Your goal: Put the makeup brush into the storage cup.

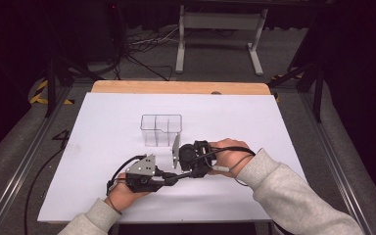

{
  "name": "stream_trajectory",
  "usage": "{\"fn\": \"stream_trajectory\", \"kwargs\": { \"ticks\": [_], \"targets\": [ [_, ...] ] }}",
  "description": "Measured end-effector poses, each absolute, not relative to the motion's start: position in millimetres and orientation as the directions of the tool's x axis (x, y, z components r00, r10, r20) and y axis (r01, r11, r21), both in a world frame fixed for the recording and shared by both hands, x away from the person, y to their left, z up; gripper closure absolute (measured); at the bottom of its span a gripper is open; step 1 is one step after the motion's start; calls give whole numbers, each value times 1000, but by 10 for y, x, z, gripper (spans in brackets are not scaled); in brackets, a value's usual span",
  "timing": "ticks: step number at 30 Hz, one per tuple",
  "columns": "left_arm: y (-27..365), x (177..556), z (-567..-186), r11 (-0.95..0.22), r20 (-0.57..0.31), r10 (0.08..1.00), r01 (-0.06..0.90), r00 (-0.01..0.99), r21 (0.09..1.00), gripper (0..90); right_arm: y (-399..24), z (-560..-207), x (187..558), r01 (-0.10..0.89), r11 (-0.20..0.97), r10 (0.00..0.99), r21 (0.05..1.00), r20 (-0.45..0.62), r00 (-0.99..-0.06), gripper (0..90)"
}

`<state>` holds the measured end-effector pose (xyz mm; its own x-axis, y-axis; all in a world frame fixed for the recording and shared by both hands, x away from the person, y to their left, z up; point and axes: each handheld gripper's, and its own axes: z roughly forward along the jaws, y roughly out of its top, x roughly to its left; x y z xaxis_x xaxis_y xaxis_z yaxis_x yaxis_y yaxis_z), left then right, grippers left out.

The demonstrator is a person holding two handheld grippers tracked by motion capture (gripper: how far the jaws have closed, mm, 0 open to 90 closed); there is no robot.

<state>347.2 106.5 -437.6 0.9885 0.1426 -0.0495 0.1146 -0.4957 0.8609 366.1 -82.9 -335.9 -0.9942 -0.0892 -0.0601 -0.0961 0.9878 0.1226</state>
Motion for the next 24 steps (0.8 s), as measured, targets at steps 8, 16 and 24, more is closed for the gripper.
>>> {"fn": "stream_trajectory", "kwargs": {
  "ticks": [8,16,24],
  "targets": [
    [1078,3467,-4399,-453,-56,146,117,988,884,787,-1007,-3246,3685,-66,965,-48,253,-80,-996,648],
    [1117,3470,-4400,-428,-51,144,109,988,897,787,-1236,-3261,3722,-26,914,-1,404,-64,-998,613],
    [1141,3468,-4405,-400,-45,135,96,990,911,787,-1408,-3340,3747,12,862,30,507,-28,-999,590]
  ]
}}
